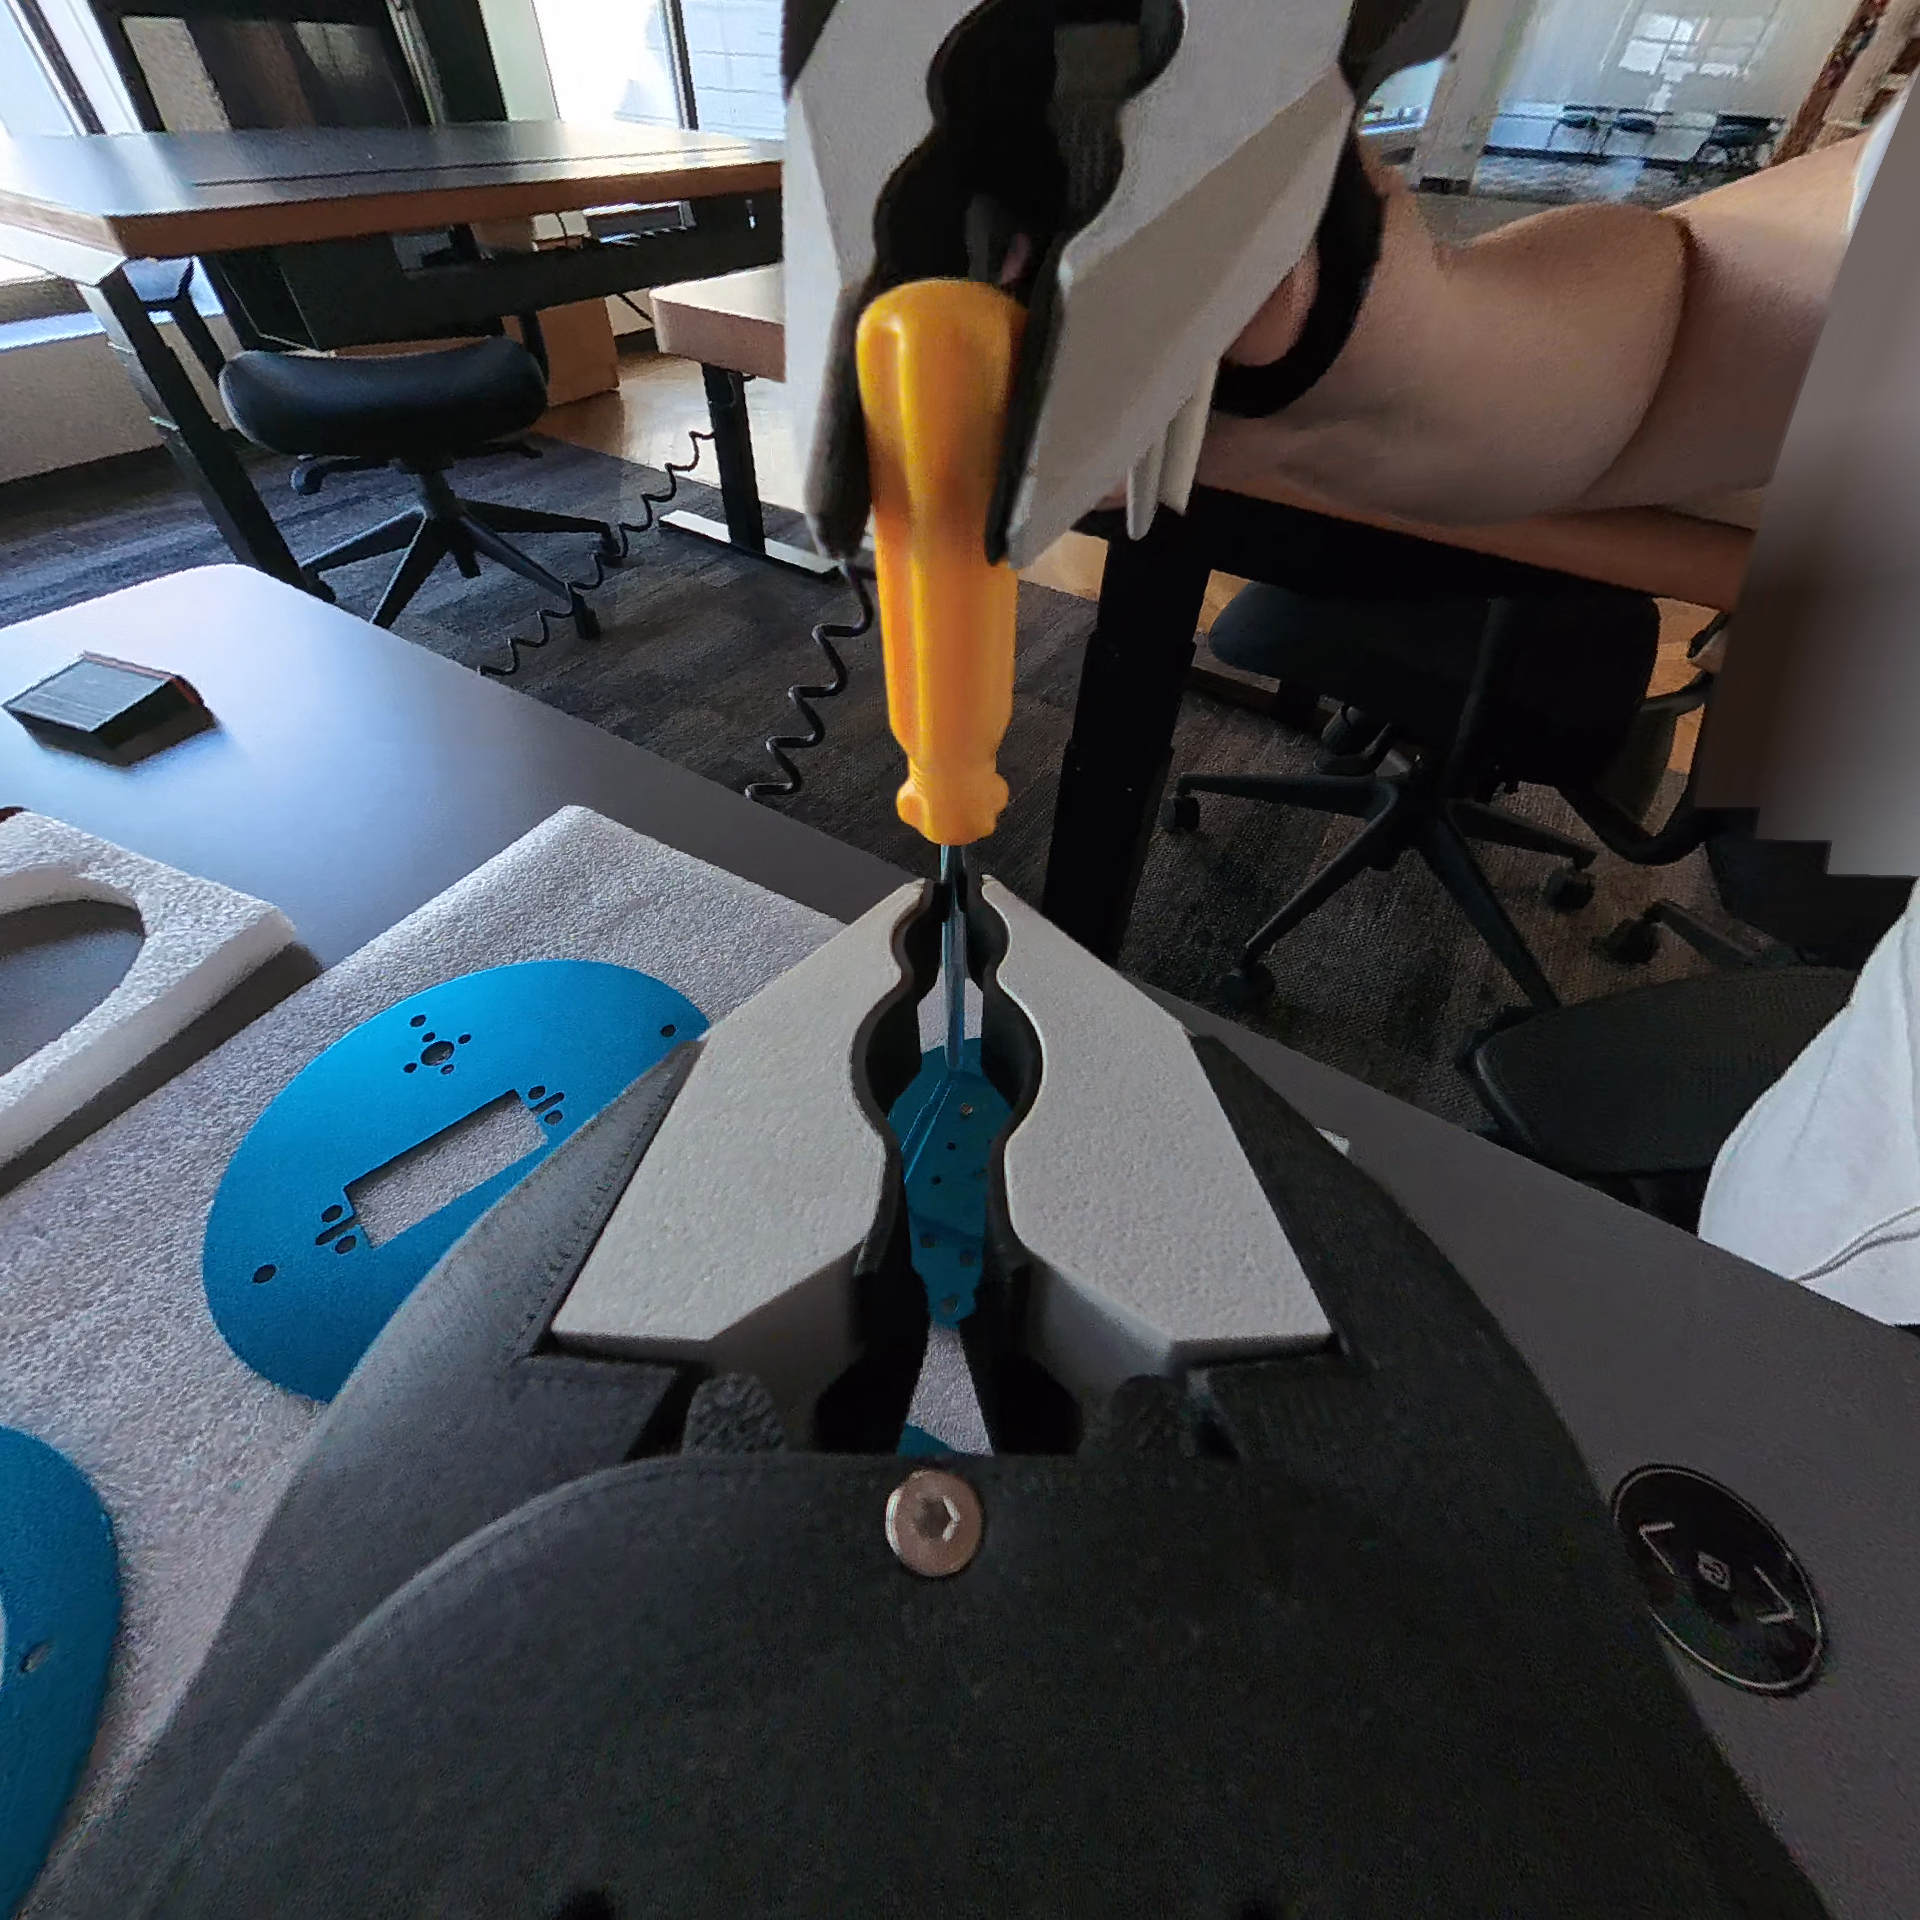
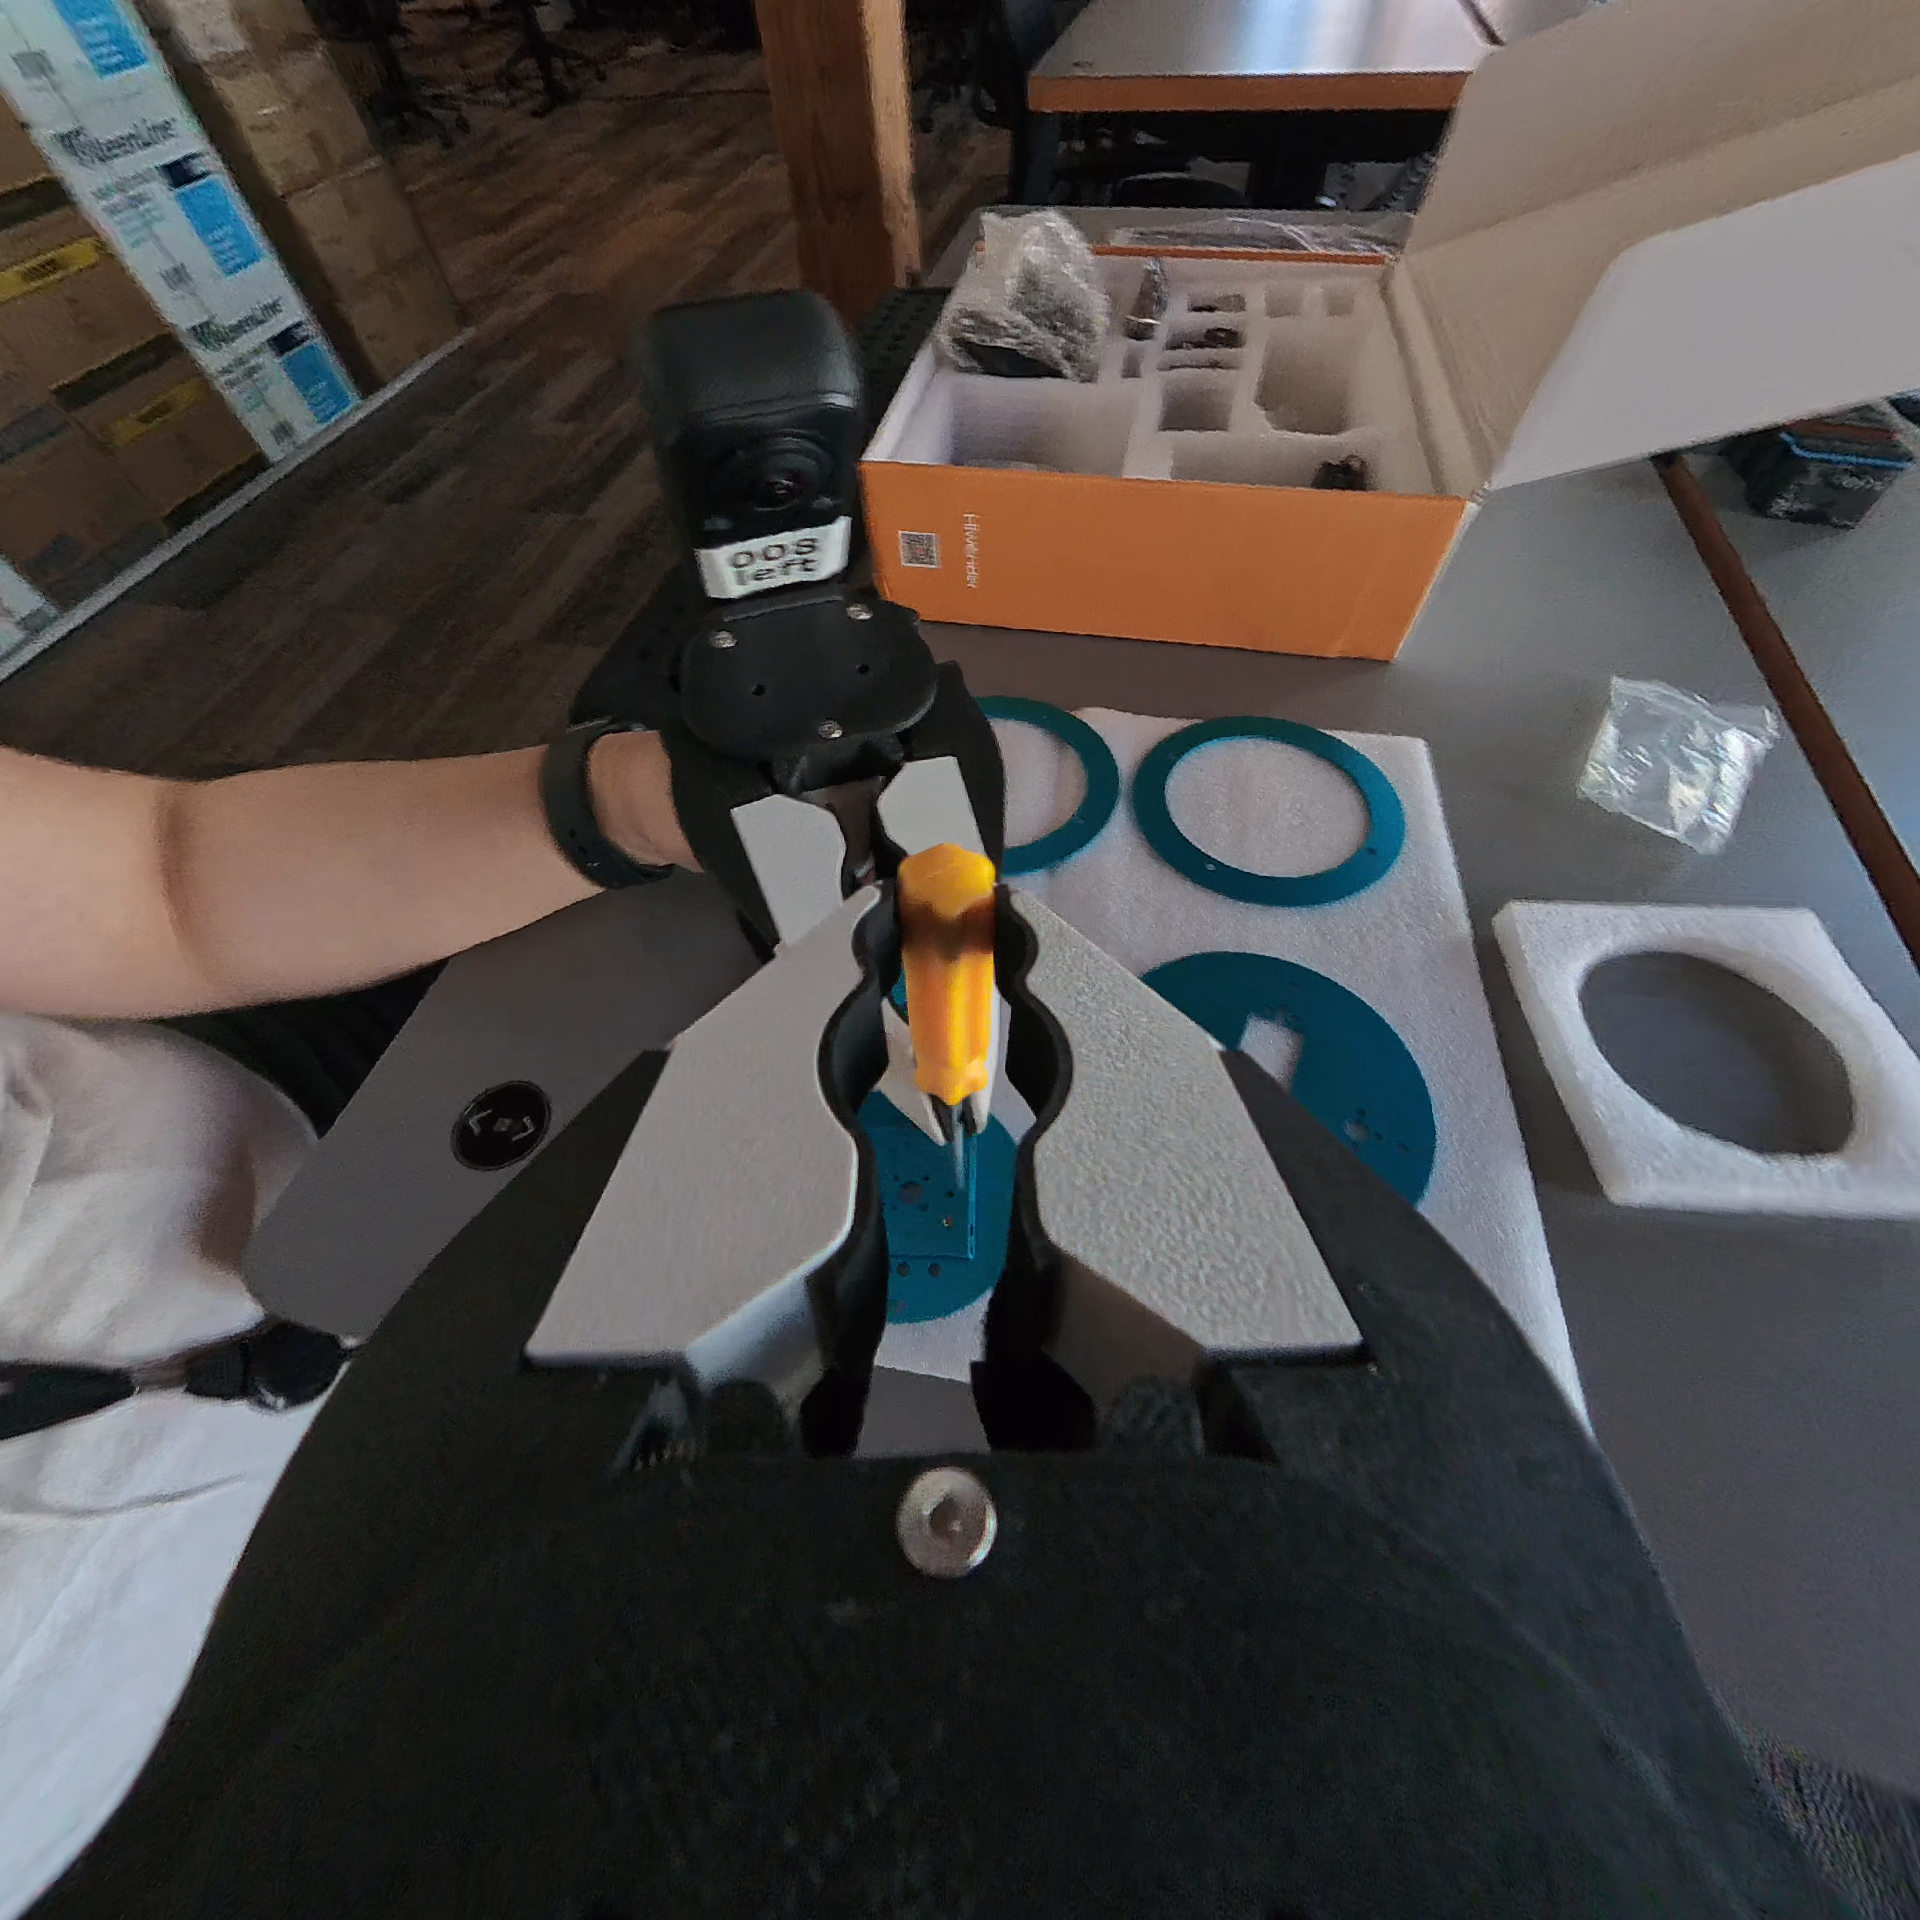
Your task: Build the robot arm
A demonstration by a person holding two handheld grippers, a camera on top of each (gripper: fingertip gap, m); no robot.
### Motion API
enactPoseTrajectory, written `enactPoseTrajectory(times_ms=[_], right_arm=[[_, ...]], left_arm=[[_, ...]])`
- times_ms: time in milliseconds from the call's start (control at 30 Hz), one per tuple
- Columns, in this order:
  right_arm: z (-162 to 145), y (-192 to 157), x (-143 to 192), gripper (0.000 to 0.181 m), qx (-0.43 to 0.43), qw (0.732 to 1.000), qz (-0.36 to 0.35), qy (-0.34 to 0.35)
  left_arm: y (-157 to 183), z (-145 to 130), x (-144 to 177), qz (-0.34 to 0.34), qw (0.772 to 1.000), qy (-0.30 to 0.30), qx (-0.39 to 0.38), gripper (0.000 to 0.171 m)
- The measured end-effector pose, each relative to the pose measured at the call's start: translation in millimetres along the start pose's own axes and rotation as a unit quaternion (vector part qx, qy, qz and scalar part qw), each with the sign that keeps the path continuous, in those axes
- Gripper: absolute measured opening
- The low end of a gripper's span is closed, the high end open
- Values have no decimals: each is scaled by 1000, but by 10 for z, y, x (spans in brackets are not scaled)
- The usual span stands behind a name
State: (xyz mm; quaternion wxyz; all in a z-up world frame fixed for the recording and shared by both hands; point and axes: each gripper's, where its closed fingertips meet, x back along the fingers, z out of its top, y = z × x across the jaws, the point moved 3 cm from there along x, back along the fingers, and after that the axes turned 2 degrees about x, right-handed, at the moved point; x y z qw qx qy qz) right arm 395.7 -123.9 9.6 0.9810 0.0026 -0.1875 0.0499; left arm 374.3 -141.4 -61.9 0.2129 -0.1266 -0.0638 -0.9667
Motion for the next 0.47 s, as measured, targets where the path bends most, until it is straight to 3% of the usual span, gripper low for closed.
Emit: enactPoseTrajectory(times_ms=[200, 467], right_arm=[[-50, -88, 62, 17, 19, 994, 108, -2], [-103, 37, 24, 16, 20, 998, 54, -21]], left_arm=[[127, -33, -23, -38, 999, -16, -18, 2], [12, -106, -16, -20, 1000, -16, -8, 3]])
